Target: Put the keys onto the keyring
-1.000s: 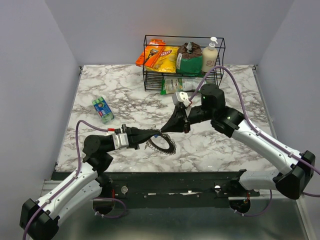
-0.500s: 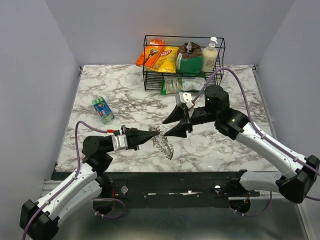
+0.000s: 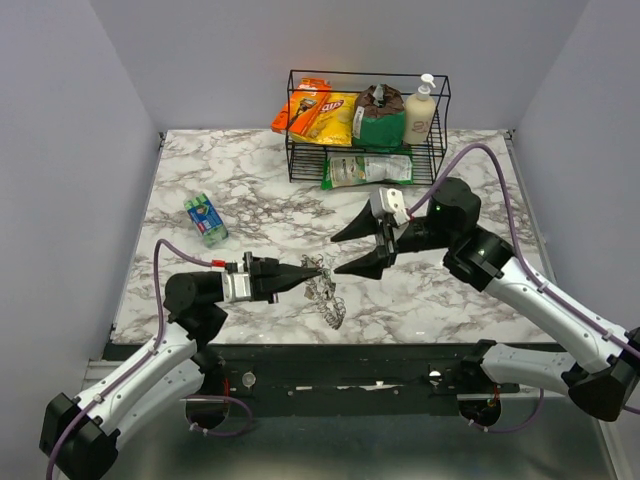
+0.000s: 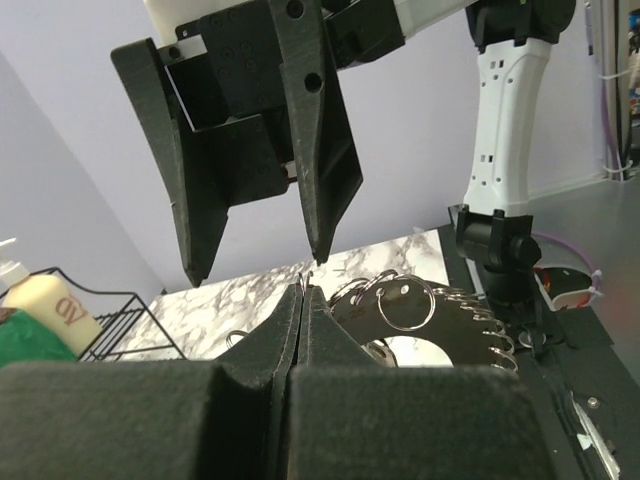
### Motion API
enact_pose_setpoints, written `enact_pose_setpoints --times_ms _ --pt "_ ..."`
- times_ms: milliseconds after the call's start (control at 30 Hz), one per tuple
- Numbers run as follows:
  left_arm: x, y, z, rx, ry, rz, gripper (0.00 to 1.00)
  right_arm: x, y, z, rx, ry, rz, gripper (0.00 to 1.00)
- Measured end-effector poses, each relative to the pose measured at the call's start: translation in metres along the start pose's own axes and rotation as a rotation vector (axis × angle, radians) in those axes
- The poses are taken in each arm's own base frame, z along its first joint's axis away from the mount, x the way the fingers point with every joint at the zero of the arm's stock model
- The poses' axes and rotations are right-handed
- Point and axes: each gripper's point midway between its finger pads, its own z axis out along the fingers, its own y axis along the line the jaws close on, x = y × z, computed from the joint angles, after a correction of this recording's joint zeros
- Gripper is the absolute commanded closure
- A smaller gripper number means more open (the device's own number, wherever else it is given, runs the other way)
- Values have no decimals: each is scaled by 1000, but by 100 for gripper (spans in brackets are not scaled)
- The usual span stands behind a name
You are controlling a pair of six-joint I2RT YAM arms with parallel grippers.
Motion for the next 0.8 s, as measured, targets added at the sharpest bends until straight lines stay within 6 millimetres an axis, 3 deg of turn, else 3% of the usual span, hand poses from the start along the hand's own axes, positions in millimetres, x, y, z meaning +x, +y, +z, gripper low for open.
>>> enact_pose_setpoints --times_ms 500,600,633,800 --pt "-2 -3 4 37 -25 -22 100 7 10 12 -107 -13 61 47" --pt "-2 -3 4 37 -25 -22 100 7 12 14 -124 -15 68 53" --pt "-1 -3 4 37 -25 -23 100 7 13 14 -127 -16 70 60" --pt "-1 -3 4 36 -23 -24 100 8 16 15 -154 -16 85 69"
